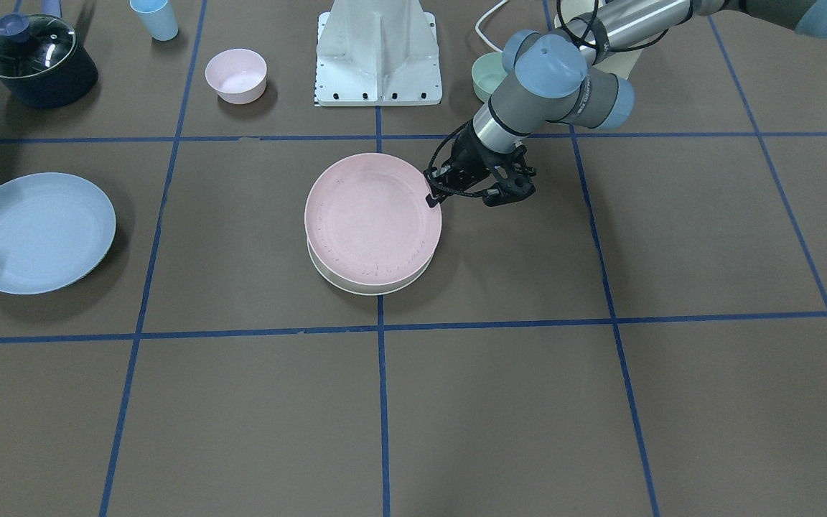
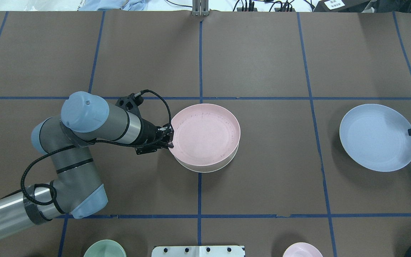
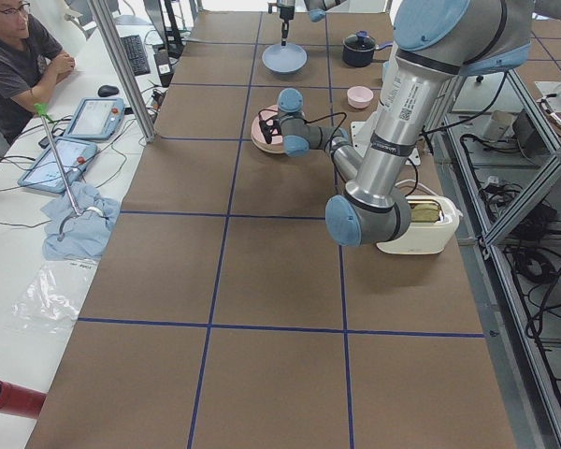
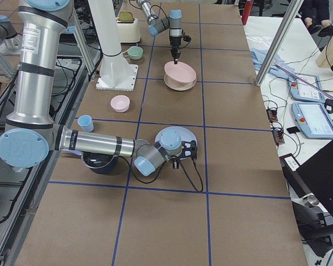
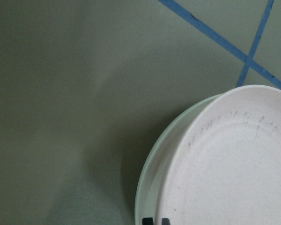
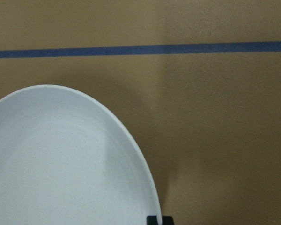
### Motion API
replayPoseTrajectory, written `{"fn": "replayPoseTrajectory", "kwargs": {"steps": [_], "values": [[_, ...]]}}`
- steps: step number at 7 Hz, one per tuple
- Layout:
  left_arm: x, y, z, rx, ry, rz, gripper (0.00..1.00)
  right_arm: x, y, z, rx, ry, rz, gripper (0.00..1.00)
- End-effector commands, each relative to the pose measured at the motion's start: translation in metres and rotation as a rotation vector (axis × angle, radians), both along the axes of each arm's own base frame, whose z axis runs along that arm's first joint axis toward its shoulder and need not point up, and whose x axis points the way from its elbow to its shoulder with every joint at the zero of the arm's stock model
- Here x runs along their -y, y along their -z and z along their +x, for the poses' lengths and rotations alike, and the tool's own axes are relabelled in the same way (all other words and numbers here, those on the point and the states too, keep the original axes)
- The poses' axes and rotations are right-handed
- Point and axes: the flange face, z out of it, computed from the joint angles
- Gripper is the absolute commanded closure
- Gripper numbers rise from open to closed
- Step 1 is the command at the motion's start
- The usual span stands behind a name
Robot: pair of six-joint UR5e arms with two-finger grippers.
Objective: Stack three plates with pink and blue
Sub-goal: 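Release the pink plate with the left gripper while the right grasps the blue plate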
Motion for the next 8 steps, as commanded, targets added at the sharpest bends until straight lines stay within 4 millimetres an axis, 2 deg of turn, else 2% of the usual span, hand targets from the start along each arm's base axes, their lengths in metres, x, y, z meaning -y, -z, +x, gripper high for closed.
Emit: {"fn": "replayPoseTrajectory", "kwargs": {"steps": [1, 2, 3, 5, 7, 8], "values": [[0.001, -0.003, 0.004, 0.009, 0.014, -0.002, 1.0, 0.004, 0.014, 0.019, 0.055, -0.012, 0.001, 1.0], [0.003, -0.004, 0.004, 0.014, 0.032, 0.003, 0.77, 0.005, 0.02, 0.022, 0.06, -0.019, 0.013, 1.0], [0.004, -0.007, 0.007, 0.02, 0.032, 0.004, 0.03, 0.008, 0.031, 0.024, 0.061, -0.025, 0.01, 1.0], [0.001, 0.007, -0.007, -0.01, 0.038, 0.022, 0.0, 0.011, 0.072, 0.024, 0.061, -0.026, 0.012, 1.0], [0.007, 0.019, -0.06, 0.048, 0.051, 0.075, 0.0, 0.019, 0.115, 0.02, 0.066, -0.036, 0.013, 1.0], [0.007, 0.027, -0.084, 0.102, 0.023, 0.171, 0.0, 0.026, 0.147, 0.002, 0.094, -0.052, -0.03, 1.0]]}}
